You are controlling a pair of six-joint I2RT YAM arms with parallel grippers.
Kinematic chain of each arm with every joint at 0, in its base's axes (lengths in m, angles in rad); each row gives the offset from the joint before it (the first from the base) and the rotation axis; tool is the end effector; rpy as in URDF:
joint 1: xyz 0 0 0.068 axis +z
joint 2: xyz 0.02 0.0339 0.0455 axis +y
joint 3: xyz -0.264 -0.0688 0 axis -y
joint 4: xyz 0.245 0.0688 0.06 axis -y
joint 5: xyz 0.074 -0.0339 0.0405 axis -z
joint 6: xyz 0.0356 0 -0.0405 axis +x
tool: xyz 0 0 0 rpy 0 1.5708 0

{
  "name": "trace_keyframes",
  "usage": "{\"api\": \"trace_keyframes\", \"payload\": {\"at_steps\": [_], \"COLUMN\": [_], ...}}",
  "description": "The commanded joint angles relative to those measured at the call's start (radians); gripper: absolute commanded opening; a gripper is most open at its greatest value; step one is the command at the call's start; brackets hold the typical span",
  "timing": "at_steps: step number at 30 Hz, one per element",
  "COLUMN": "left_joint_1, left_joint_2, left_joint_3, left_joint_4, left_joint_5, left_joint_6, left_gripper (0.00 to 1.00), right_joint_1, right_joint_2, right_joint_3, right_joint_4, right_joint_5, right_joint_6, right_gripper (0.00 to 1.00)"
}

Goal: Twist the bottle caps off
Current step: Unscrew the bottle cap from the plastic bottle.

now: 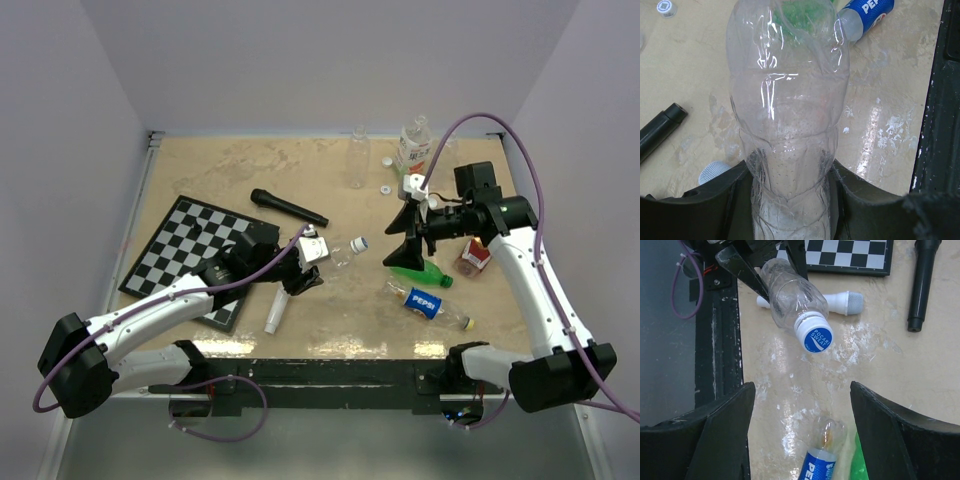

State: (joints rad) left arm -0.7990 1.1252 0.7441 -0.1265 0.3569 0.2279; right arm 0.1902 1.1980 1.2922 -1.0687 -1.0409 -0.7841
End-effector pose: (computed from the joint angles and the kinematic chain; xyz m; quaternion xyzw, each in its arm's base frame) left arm 0.1653 -0.1877 0.2641 0.4951 0.6947 -0.2873 0.4356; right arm 0.2041 0.0706 0.3660 -0.5173 0.6645 0.3800 0.3828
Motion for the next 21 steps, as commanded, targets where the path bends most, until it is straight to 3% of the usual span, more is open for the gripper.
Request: {"api": "trace_keyframes", "payload": {"at_steps": [1,8,21], "left_joint_1": [0.004,0.003,0.003], "left_joint_2": [-0.016,-0.013,-0.002], "left_joint_3": [0.012,0.012,0.014], "left_joint_4": [0.019,0.021,0.021], "left_joint_5": [-0.01,-0.01,-0.013], "left_joint_6": [0.007,0.007,0.004], "left_gripper": [0.0,0.0,0.0], "right_joint_1": [-0.008,-0.011,0.003], "right_joint_2": [0.021,0.046,0.143], "right_joint_3": [0.03,0.039,0.036], "right_joint_4": [0.0,0.0,0.136], "right_joint_5": [-0.068,-0.097,-0.133], "right_joint_6": [0.019,0.035,0.292], "right_gripper": [0.8,0.8,0.75]}}
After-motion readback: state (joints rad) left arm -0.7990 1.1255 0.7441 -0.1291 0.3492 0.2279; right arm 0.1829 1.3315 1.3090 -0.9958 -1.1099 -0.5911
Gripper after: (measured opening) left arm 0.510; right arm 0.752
